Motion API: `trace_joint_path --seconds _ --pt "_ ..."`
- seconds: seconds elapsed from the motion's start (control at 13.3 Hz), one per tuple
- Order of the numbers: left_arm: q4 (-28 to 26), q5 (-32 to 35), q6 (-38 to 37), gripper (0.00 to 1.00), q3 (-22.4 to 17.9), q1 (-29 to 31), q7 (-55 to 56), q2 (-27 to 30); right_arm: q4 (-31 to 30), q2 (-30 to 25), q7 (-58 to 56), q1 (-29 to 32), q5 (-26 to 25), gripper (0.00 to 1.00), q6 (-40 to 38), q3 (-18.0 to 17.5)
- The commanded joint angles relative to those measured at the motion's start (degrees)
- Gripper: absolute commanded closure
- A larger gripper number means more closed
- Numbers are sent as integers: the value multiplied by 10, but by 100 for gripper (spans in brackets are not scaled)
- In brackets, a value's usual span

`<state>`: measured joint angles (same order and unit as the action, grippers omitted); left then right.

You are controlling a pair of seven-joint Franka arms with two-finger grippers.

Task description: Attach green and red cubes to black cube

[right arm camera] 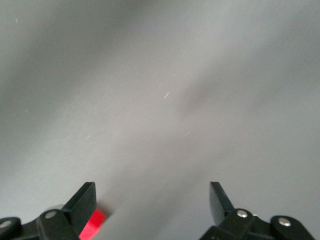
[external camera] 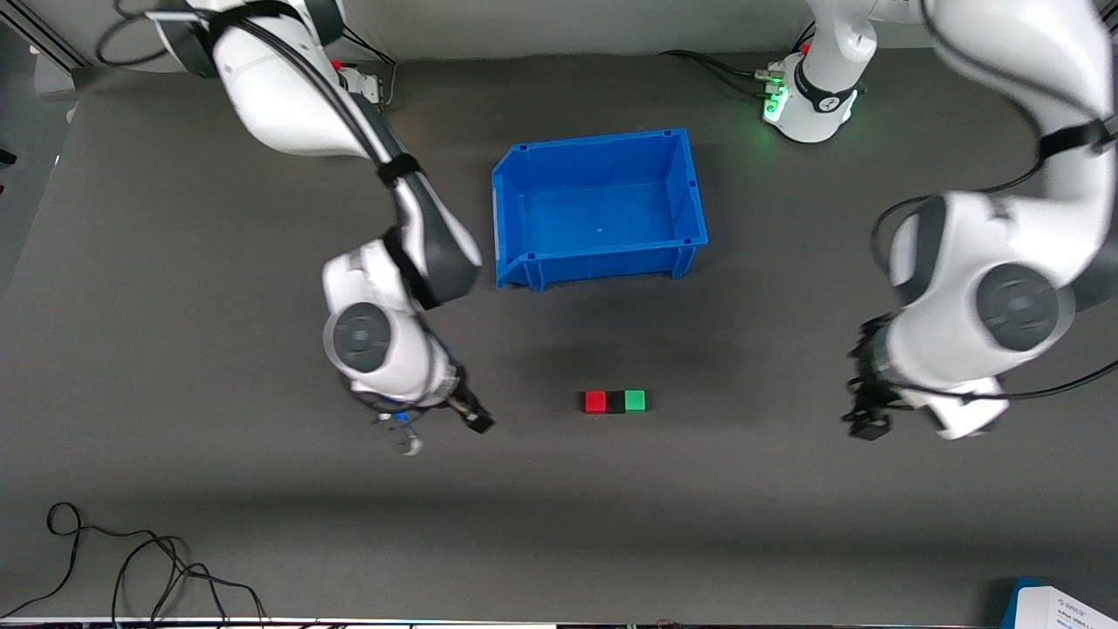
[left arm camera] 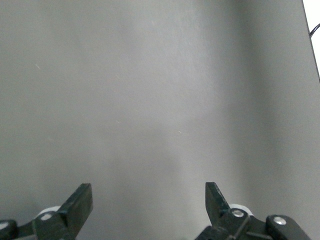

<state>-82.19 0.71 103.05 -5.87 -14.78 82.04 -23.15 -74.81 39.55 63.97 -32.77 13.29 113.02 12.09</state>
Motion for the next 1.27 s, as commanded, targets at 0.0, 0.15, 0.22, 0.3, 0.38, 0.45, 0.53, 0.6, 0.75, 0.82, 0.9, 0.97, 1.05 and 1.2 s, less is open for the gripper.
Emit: trace_joint_path --seconds 0.0,0.15,0.22,0.3,0.38,0.45,0.53,0.6,0.75,0.82,0.9,0.97,1.05,1.2 --pt "-28 5 -59 0 5 36 -104 80 -140 -113 -149 -1 1 0 1 41" --pt "-24 5 -105 0 4 57 -187 107 -192 -162 -253 -1 0 0 1 72" --pt "-24 5 -115 0 4 75 -228 118 -209 -184 -310 -1 3 0 1 98" --pt "-24 5 -128 0 4 82 -267 129 -221 -206 -363 -2 3 0 -7 117" --pt "-23 5 -142 0 4 88 -309 138 -232 -226 -409 -3 2 0 -20 129" --pt "-20 5 -158 0 4 91 -350 147 -243 -245 -449 -4 -3 0 -27 142" --pt "-16 6 -179 0 3 91 -394 152 -253 -262 -493 -5 -4 0 -32 158" --pt "-10 17 -210 0 3 91 -441 158 -252 -271 -528 -5 -5 0 -42 174" --pt "13 44 -273 0 1 96 -574 159 -223 -279 -550 -5 -25 0 -86 196" --pt "39 38 -302 0 -4 122 -658 159 -196 -279 -555 -5 -67 0 -121 196" --pt "57 36 -327 0 -5 134 -728 159 -176 -282 -562 -10 -124 0 -146 195" --pt "60 37 -337 0 -5 135 -781 159 -171 -292 -562 -11 -153 0 -161 192" --pt "63 37 -335 0 -5 135 -799 159 -172 -305 -556 -11 -152 0 -163 191" --pt "63 -2 -315 0 -6 136 -800 159 -137 -305 -561 -11 -135 2 -164 189"
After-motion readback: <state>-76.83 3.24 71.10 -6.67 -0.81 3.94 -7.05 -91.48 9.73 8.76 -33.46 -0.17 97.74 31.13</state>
